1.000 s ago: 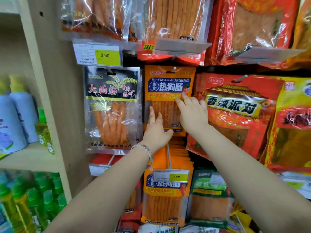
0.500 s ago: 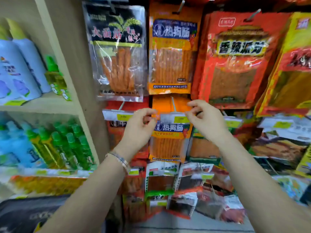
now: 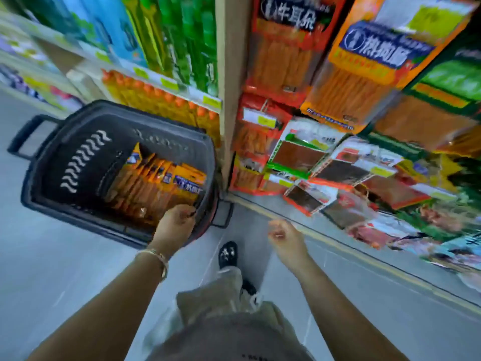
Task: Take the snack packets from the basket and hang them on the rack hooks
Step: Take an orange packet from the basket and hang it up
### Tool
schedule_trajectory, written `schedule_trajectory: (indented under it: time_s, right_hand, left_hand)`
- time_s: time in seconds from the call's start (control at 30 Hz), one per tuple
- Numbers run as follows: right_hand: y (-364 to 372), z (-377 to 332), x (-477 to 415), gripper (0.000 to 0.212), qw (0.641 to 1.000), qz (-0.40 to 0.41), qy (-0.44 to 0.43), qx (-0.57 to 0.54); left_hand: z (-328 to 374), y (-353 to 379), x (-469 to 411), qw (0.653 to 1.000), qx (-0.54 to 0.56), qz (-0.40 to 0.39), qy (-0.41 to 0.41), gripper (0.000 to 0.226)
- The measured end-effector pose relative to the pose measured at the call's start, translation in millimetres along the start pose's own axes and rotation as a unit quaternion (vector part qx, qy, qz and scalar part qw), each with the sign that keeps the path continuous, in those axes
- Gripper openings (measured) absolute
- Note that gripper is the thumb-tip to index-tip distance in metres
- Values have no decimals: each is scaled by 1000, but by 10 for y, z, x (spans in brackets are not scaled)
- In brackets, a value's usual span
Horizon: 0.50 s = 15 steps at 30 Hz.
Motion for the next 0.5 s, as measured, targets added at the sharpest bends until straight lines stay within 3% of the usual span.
schedule_trajectory:
  time_s: [0.1, 0.3, 0.5]
  right_hand:
    - [585, 290, 124, 23, 994, -81, 46, 54]
    - [1244, 21, 172, 27, 984, -119, 18, 130]
    - [1950, -717, 74, 23, 980, -132, -52, 140]
  left_hand:
    - [-380, -55, 363, 999, 2, 14, -37, 11]
    - [-947, -230, 506, 995, 25, 20, -95, 28]
    - [-1311, -579, 47, 991, 57, -98, -73, 26]
Point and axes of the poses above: each hand's wrist, its own x-axis away from the middle knuckle, its own y-axis out of the palm, z = x × y, the point moved 9 cm from there along -x, towards the middle knuckle, and after that the axes turned 14 degrees about y, right-handed, at the moved point
